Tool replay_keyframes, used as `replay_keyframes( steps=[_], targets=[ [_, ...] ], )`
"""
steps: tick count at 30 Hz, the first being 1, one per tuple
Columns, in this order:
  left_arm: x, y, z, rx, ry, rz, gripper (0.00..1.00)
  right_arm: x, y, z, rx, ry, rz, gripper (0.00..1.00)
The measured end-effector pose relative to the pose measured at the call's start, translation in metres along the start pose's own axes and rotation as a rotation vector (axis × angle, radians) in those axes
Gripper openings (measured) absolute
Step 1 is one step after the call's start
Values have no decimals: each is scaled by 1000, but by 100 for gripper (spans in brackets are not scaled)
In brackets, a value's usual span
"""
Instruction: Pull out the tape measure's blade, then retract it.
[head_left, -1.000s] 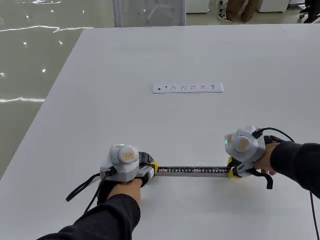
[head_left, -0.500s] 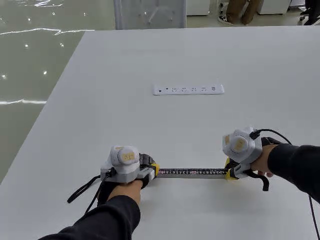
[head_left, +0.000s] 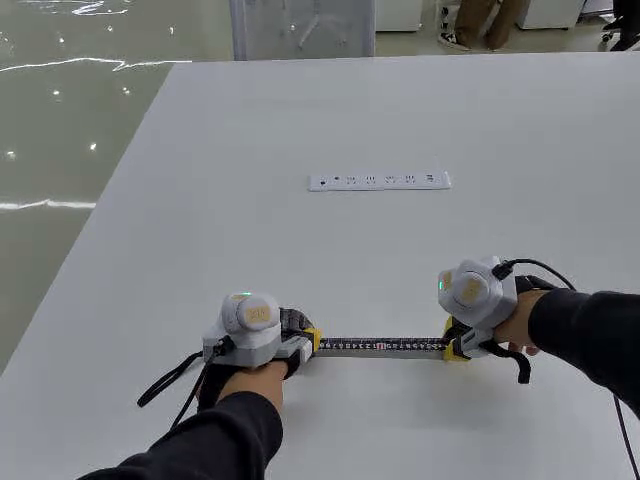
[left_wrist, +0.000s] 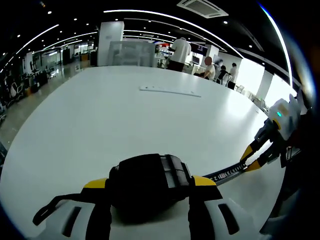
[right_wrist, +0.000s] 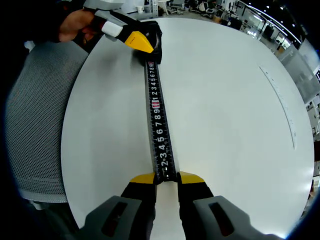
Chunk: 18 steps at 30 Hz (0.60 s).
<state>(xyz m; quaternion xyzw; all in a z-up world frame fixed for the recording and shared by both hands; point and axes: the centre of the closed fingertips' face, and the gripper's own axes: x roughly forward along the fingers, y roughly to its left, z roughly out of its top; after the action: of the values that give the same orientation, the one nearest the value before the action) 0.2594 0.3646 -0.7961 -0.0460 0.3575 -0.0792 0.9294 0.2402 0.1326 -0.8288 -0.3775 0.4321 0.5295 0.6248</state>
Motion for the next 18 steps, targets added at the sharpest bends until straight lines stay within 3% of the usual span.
replay_keyframes(
  steps=[18],
  targets=[
    [0,0,0,-13,7,-2,58,4,-1,15,7,-11,-5,12]
  ],
)
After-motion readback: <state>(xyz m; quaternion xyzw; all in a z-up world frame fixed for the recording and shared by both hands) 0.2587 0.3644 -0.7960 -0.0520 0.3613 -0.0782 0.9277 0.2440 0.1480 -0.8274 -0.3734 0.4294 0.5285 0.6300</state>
